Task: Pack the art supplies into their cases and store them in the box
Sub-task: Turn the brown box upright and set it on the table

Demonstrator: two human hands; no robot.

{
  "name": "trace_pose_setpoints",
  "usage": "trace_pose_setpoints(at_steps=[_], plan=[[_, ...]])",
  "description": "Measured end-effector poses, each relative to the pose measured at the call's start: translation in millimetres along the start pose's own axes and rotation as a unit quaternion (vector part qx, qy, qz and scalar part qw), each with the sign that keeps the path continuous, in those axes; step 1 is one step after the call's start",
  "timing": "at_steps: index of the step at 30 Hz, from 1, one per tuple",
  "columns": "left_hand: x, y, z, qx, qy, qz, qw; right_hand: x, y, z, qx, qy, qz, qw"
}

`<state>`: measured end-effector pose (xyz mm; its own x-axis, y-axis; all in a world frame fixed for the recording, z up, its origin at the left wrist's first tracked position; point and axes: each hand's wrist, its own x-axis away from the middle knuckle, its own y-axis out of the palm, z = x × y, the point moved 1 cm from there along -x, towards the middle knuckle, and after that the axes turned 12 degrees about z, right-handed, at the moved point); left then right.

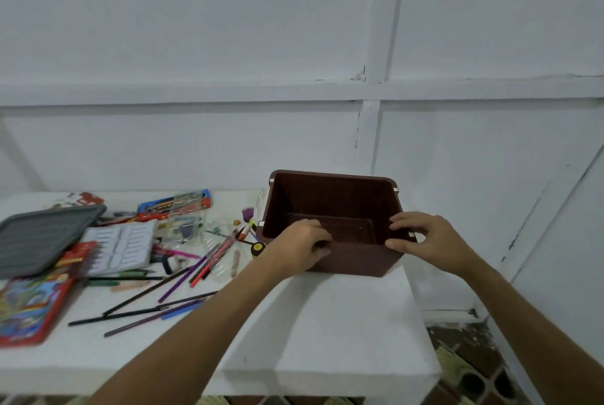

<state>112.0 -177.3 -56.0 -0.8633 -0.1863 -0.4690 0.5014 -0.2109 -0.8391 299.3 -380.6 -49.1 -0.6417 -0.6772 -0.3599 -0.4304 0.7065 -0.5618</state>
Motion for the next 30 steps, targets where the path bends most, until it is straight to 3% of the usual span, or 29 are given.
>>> trace_pose_setpoints(at_steps=[2,4,6,8,10,12,13,17,23,30], plan=[[-1.5,-9.4,4.6,0.068,-0.061,0.019,0.996,1.4,6.6,8.3,-0.006,0.006,0.046,0.999],[-2.7,-23.5,-3.9,0.081,-0.125,0.116,0.982,1.0,12.7,12.6,0.004,0.016,0.07,0.997],[-1.7,-34.9,-33.5,0.029,-0.245,0.22,0.944,-1.7,16.9,14.4,0.007,0.055,0.078,0.995],[3.1,-40.9,-61.4,0.042,-0.421,0.197,0.884,-6.7,18.7,14.5,0.001,0.118,0.095,0.988],[5.8,-37.1,-74.5,0.162,-0.509,0.112,0.838,-12.9,19.5,14.0,0.027,0.152,0.111,0.982],[5.0,-34.1,-73.5,0.306,-0.522,0.093,0.791,-20.2,20.6,14.3,0.06,0.171,0.098,0.978],[3.8,-33.9,-71.3,0.339,-0.511,0.091,0.785,-22.3,21.1,13.7,0.053,0.195,0.084,0.976],[-1.9,-33.3,-64.5,0.276,-0.458,0.073,0.842,-18.9,13.3,7.2,-0.023,0.233,0.078,0.969],[20.6,-20.0,-54.1,0.284,-0.471,0.028,0.835,4.4,-15.2,5.8,-0.032,0.205,0.085,0.975],[37.7,-9.7,-72.3,0.262,-0.485,0.041,0.833,13.1,8.4,16.0,-0.054,0.204,0.084,0.974]])
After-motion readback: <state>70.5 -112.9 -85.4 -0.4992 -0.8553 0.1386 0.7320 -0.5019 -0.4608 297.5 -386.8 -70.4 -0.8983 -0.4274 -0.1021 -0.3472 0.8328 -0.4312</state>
